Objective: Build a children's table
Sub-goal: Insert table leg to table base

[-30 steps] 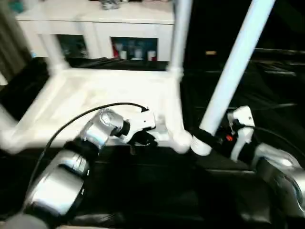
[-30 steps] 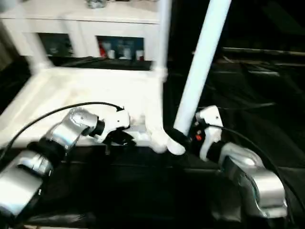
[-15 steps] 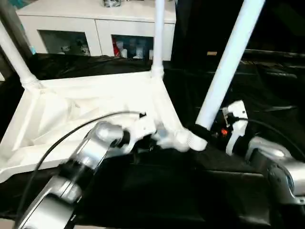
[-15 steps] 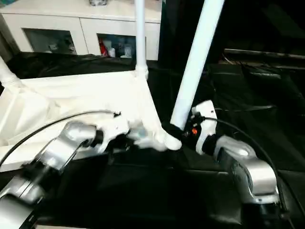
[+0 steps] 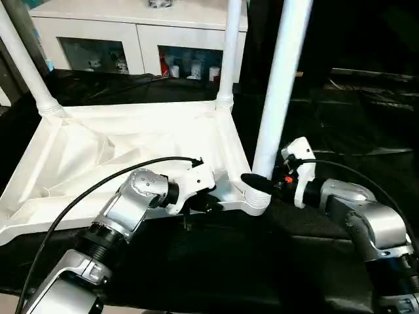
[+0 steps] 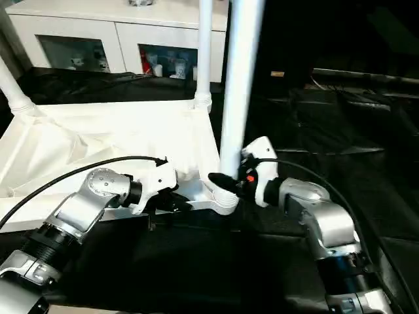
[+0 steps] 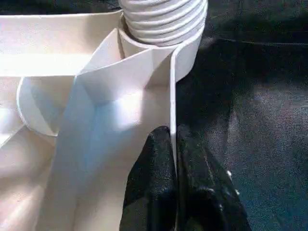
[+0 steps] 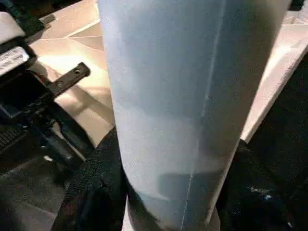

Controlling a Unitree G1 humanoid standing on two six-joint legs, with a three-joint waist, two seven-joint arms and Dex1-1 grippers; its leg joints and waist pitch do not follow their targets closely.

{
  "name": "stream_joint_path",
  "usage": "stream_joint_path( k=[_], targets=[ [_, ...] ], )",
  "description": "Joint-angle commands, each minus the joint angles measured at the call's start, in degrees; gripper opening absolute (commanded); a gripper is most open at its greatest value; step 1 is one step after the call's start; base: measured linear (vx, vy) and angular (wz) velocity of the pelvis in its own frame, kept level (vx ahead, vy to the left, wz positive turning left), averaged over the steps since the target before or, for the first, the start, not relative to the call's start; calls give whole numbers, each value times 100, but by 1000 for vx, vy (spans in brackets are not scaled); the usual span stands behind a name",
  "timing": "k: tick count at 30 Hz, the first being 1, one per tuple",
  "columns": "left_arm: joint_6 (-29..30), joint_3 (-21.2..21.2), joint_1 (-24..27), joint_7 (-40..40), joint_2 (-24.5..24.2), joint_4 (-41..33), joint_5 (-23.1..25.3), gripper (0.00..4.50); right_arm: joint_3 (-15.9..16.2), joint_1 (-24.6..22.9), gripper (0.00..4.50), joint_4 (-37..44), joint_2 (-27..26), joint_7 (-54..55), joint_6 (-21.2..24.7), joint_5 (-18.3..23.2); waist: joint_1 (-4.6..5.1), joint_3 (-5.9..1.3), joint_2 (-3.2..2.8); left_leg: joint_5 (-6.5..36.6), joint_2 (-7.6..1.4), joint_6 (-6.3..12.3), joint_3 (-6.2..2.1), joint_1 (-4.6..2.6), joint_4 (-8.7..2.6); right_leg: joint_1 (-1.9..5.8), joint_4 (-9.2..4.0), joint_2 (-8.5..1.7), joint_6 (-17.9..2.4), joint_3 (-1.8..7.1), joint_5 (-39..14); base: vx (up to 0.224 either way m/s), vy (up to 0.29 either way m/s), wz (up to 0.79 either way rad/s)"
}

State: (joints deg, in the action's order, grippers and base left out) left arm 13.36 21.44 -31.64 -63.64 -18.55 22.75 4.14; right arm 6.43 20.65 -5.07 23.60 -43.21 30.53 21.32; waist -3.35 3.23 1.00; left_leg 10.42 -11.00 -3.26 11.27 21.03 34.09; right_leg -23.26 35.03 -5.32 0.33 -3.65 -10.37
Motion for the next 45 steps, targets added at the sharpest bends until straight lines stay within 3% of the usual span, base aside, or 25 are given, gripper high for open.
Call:
stream_joint_path(
  k=[1, 8, 16, 17, 26, 27, 29, 30, 43, 45],
  targets=[
    [-92, -138, 145, -24, 97, 9, -339, 0, 8, 112, 191, -103, -1, -65, -94, -110, -31, -362, 184, 1010, -196, 189, -90, -19, -390, 242, -467, -322, -874, 246, -1929, 0, 0, 0],
    [-139, -128, 145, -26, 80, -5, -298, 0, -2, 181, 191, -412, -93, -167, -259, -108, -19, -356, 194, 1073, -199, 179, -95, -21, -394, 238, -480, -325, -853, 245, -2048, 0, 0, 0],
    [-135, -177, 93, 31, 116, 47, -294, 0, -461, -23, 191, -641, -280, -177, -392, 240, -22, -368, 207, 1154, -205, 157, -94, -36, -400, 233, -478, -318, -923, 245, -1915, 0, 0, 0],
    [-135, -187, 69, 29, 119, 71, -300, 0, -628, -120, 191, -718, -343, -159, -447, 354, -25, -372, 172, 1145, -205, 158, -96, -37, -401, 236, -476, -320, -960, 249, -1843, 0, 0, 0],
    [-211, -226, -41, 104, 150, 207, -286, 0, -938, -609, 191, -734, -596, -110, -786, 533, -49, -370, 156, 1280, -209, 131, -105, -44, -419, 241, -494, -319, -980, 238, -1895, 0, 0, 0],
    [-226, -241, -60, 128, 163, 240, -284, 0, -1014, -704, 191, -695, -713, -31, -847, 593, -51, -364, 116, 1334, -209, 116, -111, -48, -427, 234, -501, -323, -974, 240, -1966, 0, 0, 0],
    [-222, -252, -70, 134, 172, 252, -289, 0, -1048, -776, 191, -676, -792, 11, -888, 631, -40, -358, 138, 1388, -207, 106, -110, -44, -433, 234, -516, -316, -961, 238, -2011, 0, 0, 0],
    [-221, -257, -80, 131, 175, 264, -289, 0, -1041, -856, 191, -659, -851, 43, -967, 608, -51, -357, 113, 1448, -213, 92, -114, -56, -436, 220, -523, -329, -941, 242, -2087, 0, 0, 0],
    [-309, -280, -106, 143, 170, 354, -252, 0, -929, -1201, 191, -510, -1197, 434, -1684, 215, -31, -337, 123, 1700, -215, 39, -134, -51, -471, 188, -581, -338, -773, 239, -2517, 0, 0, 0],
    [-333, -285, -121, 143, 161, 382, -239, 0, -757, -1230, 191, -524, -1186, 430, -1783, 51, -28, -325, 121, 1791, -215, 22, -149, -52, -483, 184, -605, -349, -687, 236, -2757, 0, 0, 0]
  ],
)
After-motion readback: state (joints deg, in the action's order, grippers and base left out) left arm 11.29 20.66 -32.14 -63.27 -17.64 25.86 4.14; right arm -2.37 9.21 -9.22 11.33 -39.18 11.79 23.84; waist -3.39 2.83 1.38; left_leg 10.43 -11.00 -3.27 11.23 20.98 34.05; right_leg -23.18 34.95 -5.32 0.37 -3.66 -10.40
